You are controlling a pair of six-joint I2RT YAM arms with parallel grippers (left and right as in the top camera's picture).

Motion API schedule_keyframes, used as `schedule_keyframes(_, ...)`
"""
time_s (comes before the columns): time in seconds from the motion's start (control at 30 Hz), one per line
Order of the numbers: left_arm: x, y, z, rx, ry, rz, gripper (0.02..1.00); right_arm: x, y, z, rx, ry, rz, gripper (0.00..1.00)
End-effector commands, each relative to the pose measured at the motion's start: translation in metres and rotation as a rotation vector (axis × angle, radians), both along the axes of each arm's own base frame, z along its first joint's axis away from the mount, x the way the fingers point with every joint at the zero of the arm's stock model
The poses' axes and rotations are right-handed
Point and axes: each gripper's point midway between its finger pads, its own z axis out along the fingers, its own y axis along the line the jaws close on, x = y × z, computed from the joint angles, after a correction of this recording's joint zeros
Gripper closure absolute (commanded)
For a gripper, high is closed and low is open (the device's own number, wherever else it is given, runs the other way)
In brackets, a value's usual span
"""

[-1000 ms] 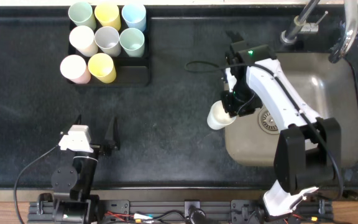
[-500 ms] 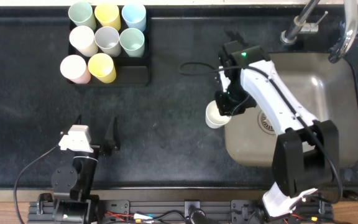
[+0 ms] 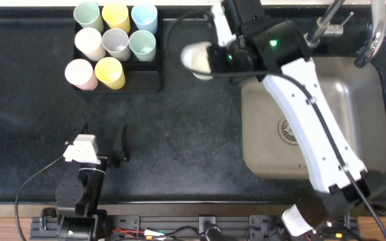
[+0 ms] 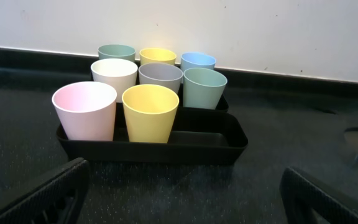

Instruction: Store Cups

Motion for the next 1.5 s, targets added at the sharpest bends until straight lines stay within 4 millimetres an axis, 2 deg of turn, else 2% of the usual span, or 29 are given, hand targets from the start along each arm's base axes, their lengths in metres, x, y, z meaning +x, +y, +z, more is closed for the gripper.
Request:
schedule_keyframes(0.03,0.000,0.000,0.001,-0.008,-0.007,-0.002,0.018,-0.005,0.051,0.035,0.189,-0.043,0.109,0.961)
schedule_keyframes(0.1,0.000,0.000,0.001,-0.008,-0.007,-0.002,0.018,-0.002,0.072,0.033,0.245,-0.032,0.138,0.958)
schedule_keyframes(0.17,0.000,0.000,0.001,-0.008,-0.007,-0.002,0.018,0.003,0.084,0.024,0.254,-0.015,0.134,0.958)
schedule_keyframes(0.47,0.000,0.000,0.001,-0.008,-0.007,-0.002,0.018,0.014,0.122,-0.051,0.175,0.119,0.064,0.961)
schedule_keyframes(0.73,0.000,0.000,0.001,-0.008,-0.007,-0.002,0.018,0.016,0.134,-0.104,0.086,0.187,0.020,0.961)
schedule_keyframes(0.9,0.000,0.000,0.001,-0.008,-0.007,-0.002,0.018,0.024,0.132,-0.126,0.042,0.197,-0.021,0.961)
schedule_keyframes(1.27,0.000,0.000,0.001,-0.008,-0.007,-0.002,0.018,0.042,0.133,-0.148,0.019,0.170,-0.069,0.958)
schedule_keyframes(1.5,0.000,0.000,0.001,-0.008,-0.007,-0.002,0.018,0.041,0.137,-0.166,0.002,0.197,-0.065,0.961)
